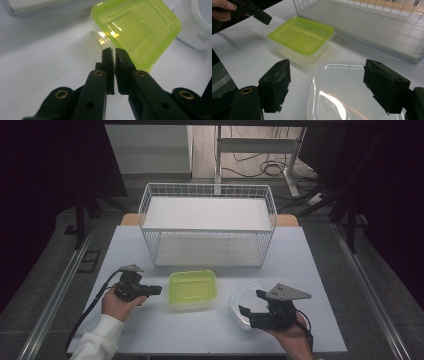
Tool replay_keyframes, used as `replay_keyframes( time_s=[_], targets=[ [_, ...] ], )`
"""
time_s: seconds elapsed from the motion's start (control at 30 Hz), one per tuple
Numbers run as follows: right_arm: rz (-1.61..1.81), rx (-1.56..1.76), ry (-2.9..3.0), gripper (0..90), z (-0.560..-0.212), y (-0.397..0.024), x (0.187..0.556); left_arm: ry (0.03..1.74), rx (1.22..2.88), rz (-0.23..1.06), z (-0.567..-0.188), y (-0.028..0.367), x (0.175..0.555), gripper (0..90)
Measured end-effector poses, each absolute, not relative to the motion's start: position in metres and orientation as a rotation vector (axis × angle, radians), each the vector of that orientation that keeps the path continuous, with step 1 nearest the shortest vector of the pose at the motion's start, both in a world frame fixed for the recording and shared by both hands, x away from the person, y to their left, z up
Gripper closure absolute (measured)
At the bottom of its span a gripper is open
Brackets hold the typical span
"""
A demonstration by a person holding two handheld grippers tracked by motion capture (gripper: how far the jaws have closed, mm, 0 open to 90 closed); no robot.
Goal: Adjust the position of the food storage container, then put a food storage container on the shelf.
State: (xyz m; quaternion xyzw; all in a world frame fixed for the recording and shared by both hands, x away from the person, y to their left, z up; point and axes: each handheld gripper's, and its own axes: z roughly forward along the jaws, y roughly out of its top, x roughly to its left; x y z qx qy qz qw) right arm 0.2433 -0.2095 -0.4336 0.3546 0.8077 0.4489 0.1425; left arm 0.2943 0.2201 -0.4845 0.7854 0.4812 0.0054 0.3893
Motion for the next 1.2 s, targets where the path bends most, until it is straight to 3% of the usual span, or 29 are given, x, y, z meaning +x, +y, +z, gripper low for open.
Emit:
replay_keyframes(
  time_s=[0.1,0.3,0.47,1.2],
  targets=[
    [1.332,1.031,2.315,22.0,-0.431,-0.208,0.243,1.234,1.953,0.013,-0.477,0.224,0.289,79.1],
    [1.363,1.046,2.344,23.2,-0.426,-0.203,0.249,1.241,1.849,-0.001,-0.466,0.231,0.28,46.4],
    [1.347,1.085,2.352,24.5,-0.427,-0.204,0.255,1.224,1.845,0.033,-0.461,0.235,0.274,34.2],
    [1.356,1.171,2.404,27.7,-0.422,-0.201,0.268,1.234,1.802,0.02,-0.451,0.227,0.273,25.7]
  ],
)
